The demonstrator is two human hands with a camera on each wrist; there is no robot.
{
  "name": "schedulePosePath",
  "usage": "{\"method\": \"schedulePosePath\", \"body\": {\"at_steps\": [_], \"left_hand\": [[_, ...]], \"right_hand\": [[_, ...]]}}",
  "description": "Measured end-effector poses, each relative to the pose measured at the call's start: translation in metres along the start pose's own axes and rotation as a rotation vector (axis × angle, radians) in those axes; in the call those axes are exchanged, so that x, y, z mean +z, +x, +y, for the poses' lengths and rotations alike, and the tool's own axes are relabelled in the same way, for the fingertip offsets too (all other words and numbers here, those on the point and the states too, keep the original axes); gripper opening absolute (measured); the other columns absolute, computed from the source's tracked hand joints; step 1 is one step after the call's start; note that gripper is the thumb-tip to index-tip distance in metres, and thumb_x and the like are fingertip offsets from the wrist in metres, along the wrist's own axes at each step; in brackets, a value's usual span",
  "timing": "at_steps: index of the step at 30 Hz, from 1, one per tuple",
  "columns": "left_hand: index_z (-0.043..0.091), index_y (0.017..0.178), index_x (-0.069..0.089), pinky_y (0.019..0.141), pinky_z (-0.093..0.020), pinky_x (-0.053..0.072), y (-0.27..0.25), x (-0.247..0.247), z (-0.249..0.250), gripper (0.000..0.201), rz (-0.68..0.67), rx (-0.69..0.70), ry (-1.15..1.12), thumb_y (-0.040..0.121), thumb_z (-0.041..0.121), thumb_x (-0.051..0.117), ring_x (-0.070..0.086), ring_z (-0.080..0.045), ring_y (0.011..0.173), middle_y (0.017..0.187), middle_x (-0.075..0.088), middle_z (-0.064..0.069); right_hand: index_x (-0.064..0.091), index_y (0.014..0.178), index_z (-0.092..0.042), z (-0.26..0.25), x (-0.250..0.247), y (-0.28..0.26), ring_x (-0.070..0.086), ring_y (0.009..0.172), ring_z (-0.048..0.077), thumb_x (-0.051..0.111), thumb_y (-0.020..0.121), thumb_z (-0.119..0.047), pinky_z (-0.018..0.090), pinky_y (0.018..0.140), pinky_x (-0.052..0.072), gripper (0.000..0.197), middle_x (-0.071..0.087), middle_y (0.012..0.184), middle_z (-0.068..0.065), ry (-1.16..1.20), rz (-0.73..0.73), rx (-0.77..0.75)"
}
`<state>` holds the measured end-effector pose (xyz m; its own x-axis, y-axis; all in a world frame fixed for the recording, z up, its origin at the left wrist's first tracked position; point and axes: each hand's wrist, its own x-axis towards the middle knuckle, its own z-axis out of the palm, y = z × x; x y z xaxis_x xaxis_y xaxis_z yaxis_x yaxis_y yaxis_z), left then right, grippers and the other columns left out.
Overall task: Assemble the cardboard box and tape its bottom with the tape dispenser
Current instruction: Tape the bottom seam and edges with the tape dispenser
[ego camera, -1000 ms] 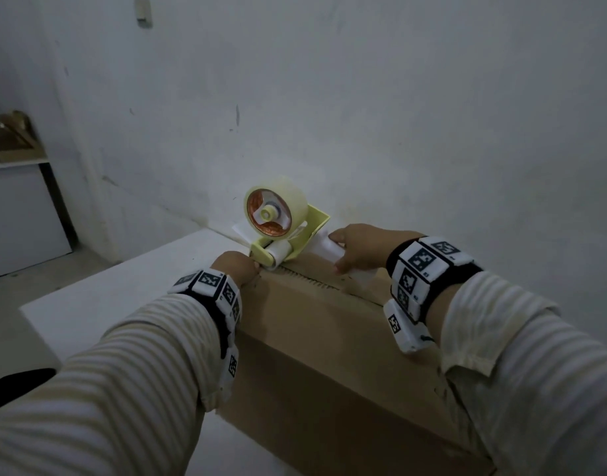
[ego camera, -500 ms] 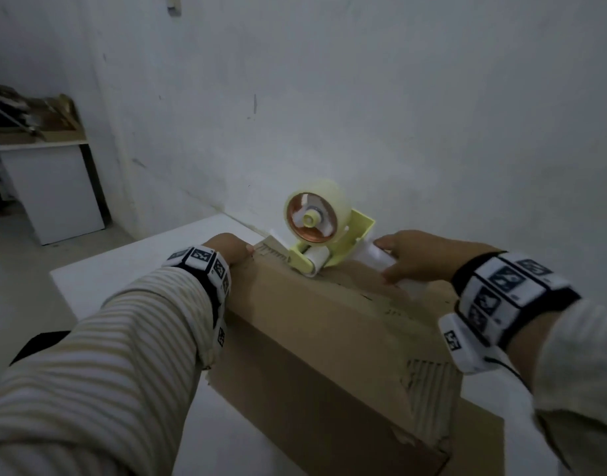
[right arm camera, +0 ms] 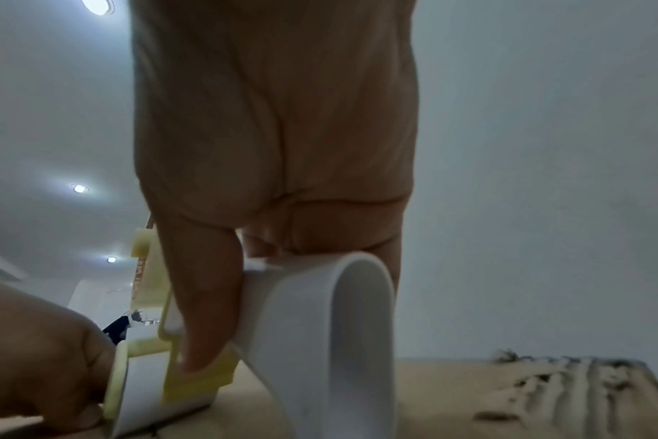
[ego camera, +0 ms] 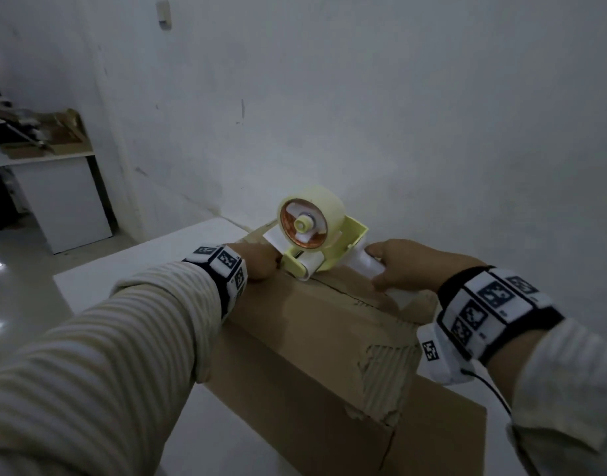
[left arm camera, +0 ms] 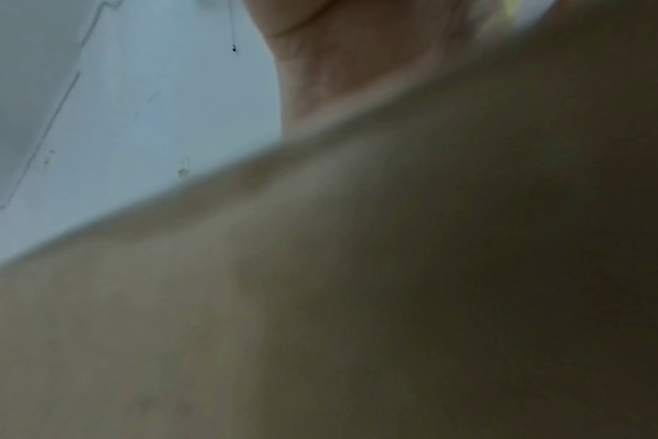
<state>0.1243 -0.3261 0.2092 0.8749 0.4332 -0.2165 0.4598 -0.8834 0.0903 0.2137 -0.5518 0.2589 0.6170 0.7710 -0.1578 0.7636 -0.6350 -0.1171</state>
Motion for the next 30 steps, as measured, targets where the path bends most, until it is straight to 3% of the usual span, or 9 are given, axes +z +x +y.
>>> {"method": "schedulePosePath", "body": {"at_steps": [3, 7, 13, 17, 20, 23, 26, 30], "left_hand": [[0.001, 0.129, 0.052, 0.105, -0.036, 0.038, -0.001, 0.0, 0.011, 0.037, -0.093, -0.027, 0.035, 0.099, 0.016, 0.037, 0.048, -0.031, 0.127, 0.136, 0.051, -0.018], [0.003, 0.13, 0.052, 0.106, -0.037, 0.037, -0.001, 0.0, 0.008, 0.037, -0.116, -0.034, 0.065, 0.099, 0.017, 0.039, 0.048, -0.032, 0.127, 0.137, 0.051, -0.018], [0.01, 0.15, 0.017, 0.111, -0.034, 0.028, -0.007, -0.001, 0.019, 0.056, -0.089, -0.029, 0.151, 0.098, 0.012, 0.038, 0.038, -0.029, 0.136, 0.153, 0.031, -0.015], [0.01, 0.15, 0.011, 0.113, -0.034, 0.025, -0.011, -0.005, 0.021, 0.057, -0.115, -0.05, 0.156, 0.1, 0.019, 0.036, 0.031, -0.029, 0.14, 0.159, 0.014, -0.014], [0.01, 0.151, 0.007, 0.116, -0.034, 0.022, -0.016, -0.006, 0.022, 0.058, -0.134, -0.066, 0.141, 0.101, 0.021, 0.034, 0.027, -0.028, 0.143, 0.16, 0.007, -0.012], [0.01, 0.15, 0.015, 0.116, -0.038, 0.023, -0.023, -0.003, 0.028, 0.052, -0.073, -0.093, 0.143, 0.101, 0.02, 0.03, 0.029, -0.03, 0.142, 0.159, 0.011, -0.012], [0.01, 0.148, 0.021, 0.116, -0.04, 0.022, -0.035, 0.006, 0.047, 0.049, -0.044, -0.084, 0.152, 0.101, 0.019, 0.028, 0.027, -0.03, 0.142, 0.157, 0.018, -0.012], [0.01, 0.15, 0.016, 0.118, -0.043, 0.022, -0.045, 0.019, 0.081, 0.053, -0.136, 0.058, 0.111, 0.101, 0.024, 0.03, 0.022, -0.031, 0.144, 0.158, 0.016, -0.013]], "right_hand": [[0.055, 0.124, -0.012, 0.002, 0.004, -0.004, 0.056, 0.097, 0.025, 0.068, 0.084, -0.024, 0.029, 0.077, 0.043, 0.044, 0.061, 0.118, 0.011, 0.017, 0.005, -0.016], [0.054, 0.124, -0.011, 0.001, 0.01, -0.009, 0.057, 0.105, 0.028, 0.065, 0.087, -0.022, 0.028, 0.076, 0.039, 0.041, 0.06, 0.12, 0.012, 0.014, 0.024, -0.038], [0.056, 0.125, -0.011, 0.021, 0.006, -0.033, 0.058, 0.103, 0.029, 0.064, 0.087, -0.022, 0.028, 0.075, 0.04, 0.04, 0.062, 0.119, 0.012, 0.052, 0.038, -0.015], [0.057, 0.124, -0.012, 0.045, 0.001, -0.059, 0.059, 0.103, 0.029, 0.068, 0.083, -0.019, 0.037, 0.087, 0.048, 0.043, 0.063, 0.118, 0.012, 0.045, 0.034, 0.024], [0.059, 0.121, -0.013, 0.058, 0.003, -0.076, 0.059, 0.097, 0.025, 0.071, 0.08, -0.022, 0.037, 0.086, 0.048, 0.043, 0.064, 0.117, 0.009, 0.076, 0.024, 0.062], [0.057, 0.123, -0.013, 0.057, 0.009, -0.084, 0.057, 0.101, 0.025, 0.069, 0.082, -0.023, 0.033, 0.083, 0.045, 0.044, 0.062, 0.12, 0.009, 0.065, 0.041, 0.056], [0.052, 0.128, -0.011, 0.051, 0.013, -0.084, 0.057, 0.11, 0.029, 0.063, 0.085, -0.02, 0.036, 0.088, 0.047, 0.046, 0.059, 0.125, 0.012, 0.035, 0.056, 0.054], [0.05, 0.127, -0.011, 0.044, 0.017, -0.085, 0.057, 0.11, 0.029, 0.053, 0.091, -0.023, 0.032, 0.084, 0.046, 0.038, 0.058, 0.127, 0.013, 0.08, 0.076, 0.053]]}}
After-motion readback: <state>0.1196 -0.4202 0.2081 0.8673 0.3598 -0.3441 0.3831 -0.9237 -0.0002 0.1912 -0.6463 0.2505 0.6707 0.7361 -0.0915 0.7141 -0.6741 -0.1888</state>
